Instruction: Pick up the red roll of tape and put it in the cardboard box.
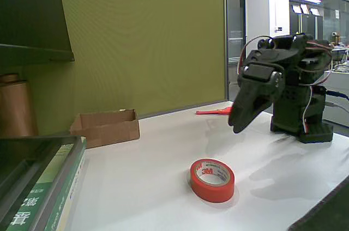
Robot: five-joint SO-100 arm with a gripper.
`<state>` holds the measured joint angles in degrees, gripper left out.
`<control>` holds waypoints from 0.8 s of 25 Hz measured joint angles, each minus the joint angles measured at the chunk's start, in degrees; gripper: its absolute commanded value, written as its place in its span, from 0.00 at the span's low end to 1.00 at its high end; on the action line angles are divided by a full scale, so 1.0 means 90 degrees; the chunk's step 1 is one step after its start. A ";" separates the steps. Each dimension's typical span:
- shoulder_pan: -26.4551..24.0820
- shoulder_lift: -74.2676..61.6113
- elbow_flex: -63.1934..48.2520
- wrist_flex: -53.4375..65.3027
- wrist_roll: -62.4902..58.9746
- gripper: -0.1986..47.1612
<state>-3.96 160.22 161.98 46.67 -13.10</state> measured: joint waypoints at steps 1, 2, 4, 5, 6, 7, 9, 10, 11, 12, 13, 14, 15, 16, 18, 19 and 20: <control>-0.0020 -0.0225 -0.0166 0.0000 -0.0010 0.38; -0.0039 -0.0420 -0.0361 0.0000 -0.0010 0.39; -0.0029 -0.0869 -0.0791 0.0000 0.0078 0.40; -0.0020 -0.1084 -0.1025 0.0000 0.0088 0.41; -0.0020 -0.1250 -0.1230 0.0000 0.0059 0.41; -0.0010 -0.1416 -0.1426 0.0000 0.0049 0.42; -0.0010 -0.1943 -0.1797 0.0029 0.0049 0.43; -0.0010 -0.2139 -0.1982 0.0049 0.0010 0.43; -0.0010 -0.2256 -0.2148 0.0127 -0.0049 0.44; -0.0010 -0.2432 -0.2363 0.0215 -0.0049 0.44; 0.0000 -0.2666 -0.2607 0.0391 -0.0049 0.44; -0.0010 -0.2900 -0.2803 0.0596 -0.0029 0.45; -0.0020 -0.3115 -0.3027 0.0781 -0.0010 0.45; -0.0078 -0.3330 -0.3213 0.0918 0.0039 0.46; -0.0117 -0.3896 -0.3564 0.1318 0.0225 0.48; -0.0068 -0.4131 -0.3721 0.1465 0.0273 0.49; -0.0068 -0.4287 -0.3887 0.1592 0.0303 0.49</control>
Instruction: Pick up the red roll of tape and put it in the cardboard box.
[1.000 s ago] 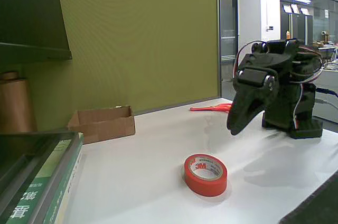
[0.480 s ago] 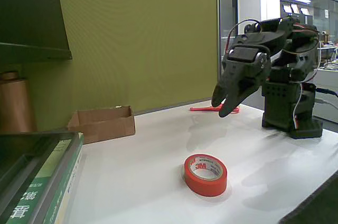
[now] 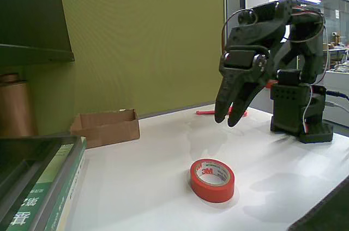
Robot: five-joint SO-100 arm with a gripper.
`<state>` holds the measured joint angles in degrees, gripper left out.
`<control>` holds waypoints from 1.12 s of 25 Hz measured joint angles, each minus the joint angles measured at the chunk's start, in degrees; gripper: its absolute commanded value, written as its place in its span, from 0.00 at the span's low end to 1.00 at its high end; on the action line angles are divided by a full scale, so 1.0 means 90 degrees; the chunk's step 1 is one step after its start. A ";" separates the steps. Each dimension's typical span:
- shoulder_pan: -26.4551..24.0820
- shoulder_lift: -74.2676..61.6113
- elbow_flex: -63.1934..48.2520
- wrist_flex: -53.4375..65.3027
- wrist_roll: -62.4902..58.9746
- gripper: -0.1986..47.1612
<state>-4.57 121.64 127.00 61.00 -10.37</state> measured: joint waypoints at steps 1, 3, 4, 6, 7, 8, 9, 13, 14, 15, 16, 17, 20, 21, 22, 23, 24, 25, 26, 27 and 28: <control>-0.0010 -0.0176 -0.0156 0.0117 0.0068 0.49; -0.0049 -0.0527 -0.0381 0.0283 0.0117 0.50; -0.0039 -0.0684 -0.0508 0.0381 0.0127 0.51; -0.0049 -0.0977 -0.0693 0.0508 0.0195 0.52; -0.0127 -0.1152 -0.0762 0.0615 0.0225 0.52; -0.0146 -0.1309 -0.0850 0.0693 0.0215 0.52; -0.0146 -0.1475 -0.0937 0.0713 0.0234 0.53; -0.0254 -0.2041 -0.1279 0.0879 0.0332 0.54; -0.0234 -0.2178 -0.1309 0.0986 0.0381 0.54; -0.0322 -0.2344 -0.1426 0.0977 0.0381 0.54; -0.0371 -0.2500 -0.1533 0.0986 0.0391 0.54; -0.0322 -0.2617 -0.1631 0.0986 0.0430 0.54; -0.0391 -0.3066 -0.1982 0.0986 0.0459 0.55; -0.0352 -0.3184 -0.2080 0.0986 0.0518 0.55; -0.0312 -0.3301 -0.2197 0.0986 0.0596 0.55; -0.0332 -0.3418 -0.2305 0.0986 0.0615 0.55; -0.0391 -0.3535 -0.2422 0.0986 0.0654 0.55; -0.0400 -0.3643 -0.2529 0.0986 0.0674 0.55; -0.0352 -0.3760 -0.2598 0.0977 0.0732 0.55; -0.0283 -0.3877 -0.2656 0.0986 0.0820 0.55; -0.0225 -0.3965 -0.2715 0.0947 0.0879 0.55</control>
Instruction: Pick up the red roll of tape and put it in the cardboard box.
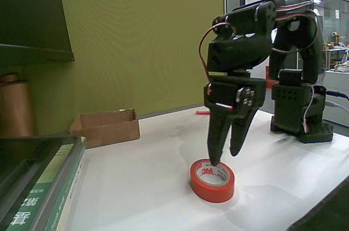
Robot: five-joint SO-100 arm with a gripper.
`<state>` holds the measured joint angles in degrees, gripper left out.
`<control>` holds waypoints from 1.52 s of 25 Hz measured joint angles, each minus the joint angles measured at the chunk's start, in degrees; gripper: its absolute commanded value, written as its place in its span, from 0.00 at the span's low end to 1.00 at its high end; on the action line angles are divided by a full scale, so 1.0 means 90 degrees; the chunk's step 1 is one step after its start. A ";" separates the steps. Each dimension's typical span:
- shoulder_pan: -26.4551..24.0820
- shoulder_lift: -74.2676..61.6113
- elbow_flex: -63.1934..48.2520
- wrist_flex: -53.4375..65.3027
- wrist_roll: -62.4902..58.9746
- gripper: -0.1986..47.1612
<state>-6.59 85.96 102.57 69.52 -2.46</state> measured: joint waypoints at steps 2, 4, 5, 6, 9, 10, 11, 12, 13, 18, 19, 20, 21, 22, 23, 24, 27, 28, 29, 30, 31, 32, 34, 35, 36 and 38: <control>0.0088 -0.0098 -0.0127 -0.0010 0.0156 0.56; 0.0215 -0.0215 -0.0234 0.0205 0.0225 0.56; 0.0264 -0.0264 -0.0254 0.0186 0.0244 0.56; 0.0273 -0.0332 -0.0303 0.0352 0.0244 0.56; 0.0381 -0.0488 -0.0449 0.0430 0.0244 0.56; 0.0449 -0.0566 -0.0479 0.0596 0.0273 0.56; 0.0469 -0.0674 -0.0488 0.0752 0.0283 0.57; 0.0479 -0.0703 -0.0488 0.0791 0.0342 0.57; 0.0479 -0.0771 -0.0508 0.0850 0.0342 0.57; 0.0508 -0.0908 -0.0518 0.0908 0.0361 0.57; 0.0420 -0.0908 -0.0518 0.0908 0.0371 0.57; 0.0361 -0.0908 -0.0518 0.0908 0.0342 0.57; 0.0342 -0.0908 -0.0508 0.0908 0.0361 0.57; 0.0322 -0.0908 -0.0508 0.0908 0.0361 0.57; 0.0264 -0.0908 -0.0508 0.0908 0.0391 0.57; 0.0195 -0.0918 -0.0508 0.0918 0.0361 0.57; 0.0117 -0.1016 -0.0508 0.1016 0.0391 0.58; 0.0059 -0.1025 -0.0518 0.1016 0.0371 0.58; 0.0029 -0.1133 -0.0518 0.1016 0.0361 0.58; 0.0039 -0.1162 -0.0508 0.1025 0.0410 0.57; 0.0020 -0.1143 -0.0518 0.1025 0.0469 0.56; -0.0039 -0.1162 -0.0518 0.1025 0.0430 0.56; 0.0000 -0.1260 -0.0527 0.1025 0.0410 0.56; 0.0020 -0.1250 -0.0547 0.1025 0.0410 0.55; -0.0029 -0.1338 -0.0586 0.1035 0.0410 0.55; -0.0137 -0.1367 -0.0615 0.1055 0.0381 0.53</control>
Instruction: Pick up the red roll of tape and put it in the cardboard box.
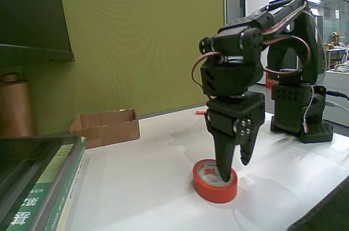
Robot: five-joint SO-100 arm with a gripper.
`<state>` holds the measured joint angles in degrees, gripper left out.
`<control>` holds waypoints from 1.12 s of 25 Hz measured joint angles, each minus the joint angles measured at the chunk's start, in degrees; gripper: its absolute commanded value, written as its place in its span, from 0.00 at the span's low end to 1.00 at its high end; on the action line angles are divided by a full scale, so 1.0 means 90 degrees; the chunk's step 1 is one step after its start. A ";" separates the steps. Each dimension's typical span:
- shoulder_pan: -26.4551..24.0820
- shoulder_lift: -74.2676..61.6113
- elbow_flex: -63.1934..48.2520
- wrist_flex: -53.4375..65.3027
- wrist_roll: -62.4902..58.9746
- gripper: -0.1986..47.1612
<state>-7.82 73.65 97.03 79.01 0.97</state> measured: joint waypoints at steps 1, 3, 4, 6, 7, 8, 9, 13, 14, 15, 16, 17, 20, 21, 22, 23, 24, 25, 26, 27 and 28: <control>0.0020 -0.0029 -0.0059 -0.0029 0.0000 0.53; 0.0039 -0.0127 -0.0107 -0.0029 0.0029 0.51; -0.0020 -0.0186 -0.0117 -0.0088 0.0049 0.49; 0.0000 -0.0244 -0.0186 -0.0176 0.0078 0.46; 0.0029 -0.0234 -0.0225 -0.0195 0.0098 0.43; 0.0010 -0.0332 -0.0273 -0.0234 0.0127 0.42; -0.0029 -0.0361 -0.0303 -0.0312 0.0176 0.40; 0.0000 -0.0352 -0.0342 -0.0410 0.0244 0.31; 0.0010 -0.0352 -0.0342 -0.0469 0.0273 0.30; 0.0010 -0.0352 -0.0342 -0.0479 0.0293 0.29; 0.0010 -0.0352 -0.0332 -0.0527 0.0293 0.29; 0.0010 -0.0352 -0.0322 -0.0615 0.0293 0.29; 0.0010 -0.0352 -0.0293 -0.0732 0.0293 0.29; 0.0010 -0.0352 -0.0293 -0.0811 0.0293 0.29; 0.0010 -0.0322 -0.0293 -0.0869 0.0293 0.30; 0.0010 -0.0303 -0.0254 -0.0889 0.0352 0.31; 0.0010 -0.0303 -0.0234 -0.0820 0.0391 0.33; 0.0010 -0.0312 -0.0215 -0.0869 0.0391 0.33; 0.0039 -0.0303 -0.0215 -0.0967 0.0391 0.32; 0.0078 -0.0303 -0.0166 -0.1025 0.0400 0.31; 0.0098 -0.0312 -0.0117 -0.0996 0.0400 0.30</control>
<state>-6.94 70.84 95.98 70.05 4.57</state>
